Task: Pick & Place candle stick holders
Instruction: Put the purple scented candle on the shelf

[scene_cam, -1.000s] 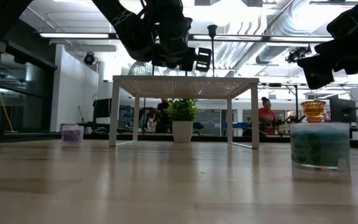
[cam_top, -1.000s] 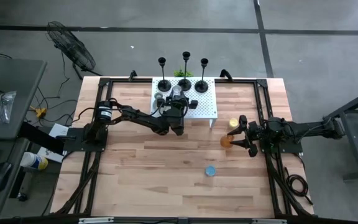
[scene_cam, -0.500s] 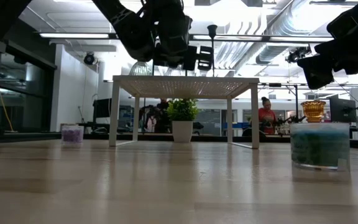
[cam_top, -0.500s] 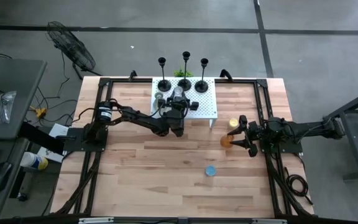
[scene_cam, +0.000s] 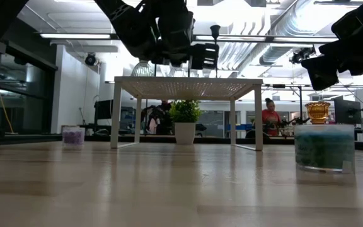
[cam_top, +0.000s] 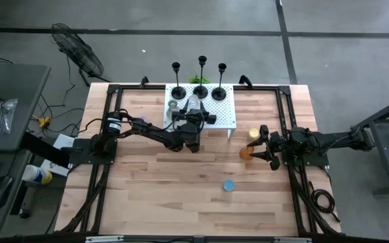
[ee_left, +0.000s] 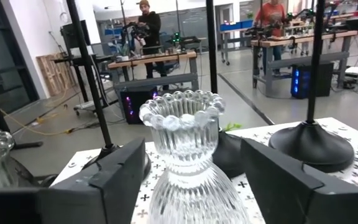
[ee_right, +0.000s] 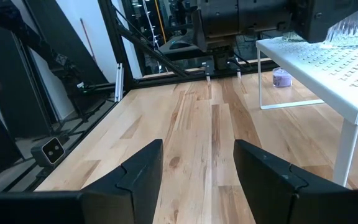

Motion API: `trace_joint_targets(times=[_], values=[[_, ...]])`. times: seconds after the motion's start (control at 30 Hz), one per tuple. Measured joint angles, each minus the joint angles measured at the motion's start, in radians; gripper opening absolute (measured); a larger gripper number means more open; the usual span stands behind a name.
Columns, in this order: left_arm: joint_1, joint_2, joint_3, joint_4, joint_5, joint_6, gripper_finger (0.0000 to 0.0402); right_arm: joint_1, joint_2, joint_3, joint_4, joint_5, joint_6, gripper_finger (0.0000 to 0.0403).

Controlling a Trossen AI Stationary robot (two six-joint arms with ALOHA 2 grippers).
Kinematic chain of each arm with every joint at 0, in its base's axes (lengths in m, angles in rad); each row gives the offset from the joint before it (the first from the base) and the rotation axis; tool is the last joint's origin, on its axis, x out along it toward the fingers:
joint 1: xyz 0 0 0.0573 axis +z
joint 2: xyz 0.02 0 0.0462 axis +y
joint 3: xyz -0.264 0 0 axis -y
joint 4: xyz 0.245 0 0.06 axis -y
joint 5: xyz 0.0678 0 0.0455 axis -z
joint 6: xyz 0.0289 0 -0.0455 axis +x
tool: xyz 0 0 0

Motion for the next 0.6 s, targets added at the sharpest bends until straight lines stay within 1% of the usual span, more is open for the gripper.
trace_joint_targets(times=[0.13,0.37,0.6], values=[[-0.019,0.0,0.014,0.0,0.001,0.037,0.0277,0.0,0.0,0.0,0.0,0.0,0.0,0.0191],[-0.053,0.0,0.029,-0.001,0.001,0.072,0.0278,0.0,0.0,0.0,0.0,0.0,0.0,0.0191],[-0.115,0.0,0.029,-0.009,0.002,0.091,0.0278,0.0,0.0,0.0,0.0,0.0,0.0,0.0191]])
